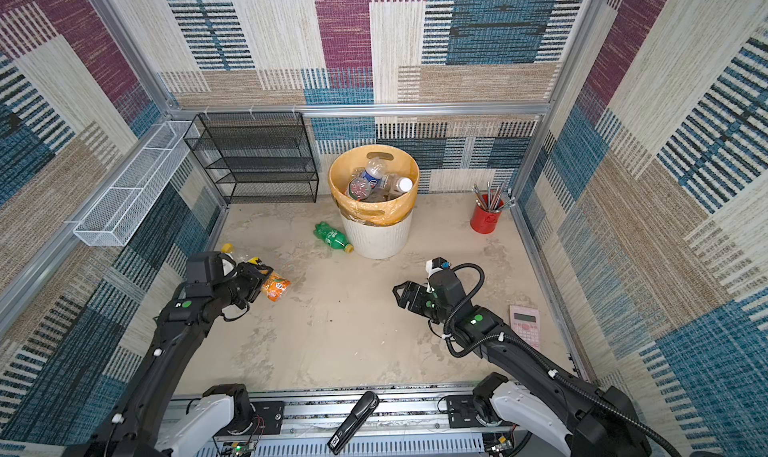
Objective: Throw the plastic bottles in the bin
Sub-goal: 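Lift the orange juice bottle with the left gripper over the bin and release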
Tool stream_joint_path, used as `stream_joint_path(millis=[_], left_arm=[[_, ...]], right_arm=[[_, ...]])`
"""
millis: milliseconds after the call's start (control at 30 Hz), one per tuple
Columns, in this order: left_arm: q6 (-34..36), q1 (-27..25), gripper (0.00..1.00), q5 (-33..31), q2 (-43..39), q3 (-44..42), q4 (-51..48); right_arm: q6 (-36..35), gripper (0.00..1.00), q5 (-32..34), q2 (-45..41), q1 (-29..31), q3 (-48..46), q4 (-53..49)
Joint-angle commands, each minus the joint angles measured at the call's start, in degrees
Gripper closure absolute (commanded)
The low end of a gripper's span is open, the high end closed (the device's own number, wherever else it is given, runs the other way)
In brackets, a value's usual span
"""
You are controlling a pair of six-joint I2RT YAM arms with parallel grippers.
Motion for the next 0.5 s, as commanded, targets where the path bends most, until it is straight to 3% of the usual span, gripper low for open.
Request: stream_joint_path(millis=[0,233,467], left_arm=[[3.4,0.0,0.55,3.5,-6.9,-2.6,-0.9],[4.5,0.0,0.54,6.1,-14.3,-2.0,0.4],[4.4,0.0,0.55,8.7,-7.1,6.1,7.0]], right_arm=[[0.2,0.13,-2.0,-1.1,0.1,-0.8,1.9],[0.1,0.13,-2.7,-2.8,0.1,-1.3,0.4],[-0.4,0.13,-2.1,-3.8,0.1,-0.7,-1.1]])
